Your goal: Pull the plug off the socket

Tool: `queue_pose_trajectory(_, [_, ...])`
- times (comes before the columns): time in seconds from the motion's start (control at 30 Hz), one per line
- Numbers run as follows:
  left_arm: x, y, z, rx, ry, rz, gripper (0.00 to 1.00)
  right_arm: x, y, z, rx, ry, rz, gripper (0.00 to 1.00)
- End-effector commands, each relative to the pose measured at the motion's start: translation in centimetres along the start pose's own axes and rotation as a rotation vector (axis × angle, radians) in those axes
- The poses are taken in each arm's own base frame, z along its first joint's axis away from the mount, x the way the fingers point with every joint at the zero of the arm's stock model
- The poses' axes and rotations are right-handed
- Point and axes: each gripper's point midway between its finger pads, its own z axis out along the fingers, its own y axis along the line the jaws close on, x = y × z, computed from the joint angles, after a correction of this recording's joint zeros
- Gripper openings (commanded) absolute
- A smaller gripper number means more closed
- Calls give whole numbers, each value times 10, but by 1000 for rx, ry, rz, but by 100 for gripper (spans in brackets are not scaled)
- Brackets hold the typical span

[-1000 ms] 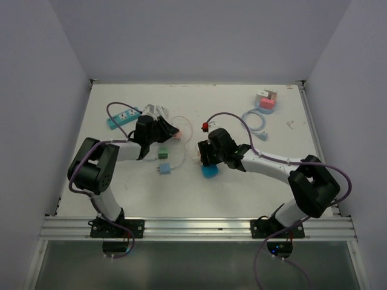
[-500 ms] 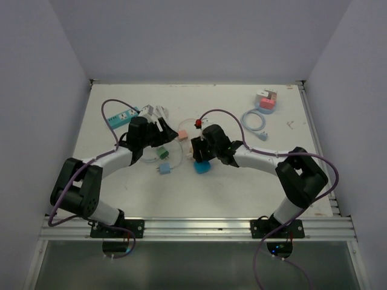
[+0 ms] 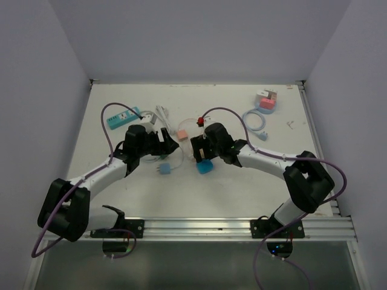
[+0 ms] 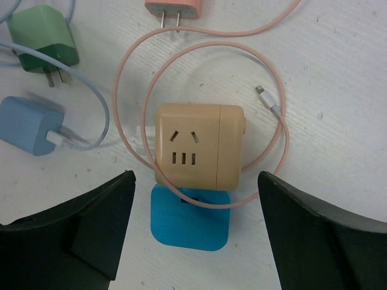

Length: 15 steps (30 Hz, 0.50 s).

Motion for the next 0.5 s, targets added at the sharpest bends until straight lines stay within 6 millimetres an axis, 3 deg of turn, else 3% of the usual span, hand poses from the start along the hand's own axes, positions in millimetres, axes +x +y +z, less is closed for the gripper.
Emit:
queue_pose_trajectory(0.0, [0, -7, -9, 30, -18, 103, 86, -22, 5, -20, -27, -65, -22, 86])
queue_pose_trajectory(0.13, [-2, -12, -13, 43, -29, 120, 87, -16, 0, -23, -13, -48, -63, 78])
queue_pose_trajectory(0.3, [-15, -16, -21, 21, -54, 141, 100, 0, 6, -22, -66, -1, -93, 61])
queue_pose_trajectory(0.47, [-34, -15, -33, -42, -93, 144, 100, 5, 9, -15, -82, 20, -108, 52])
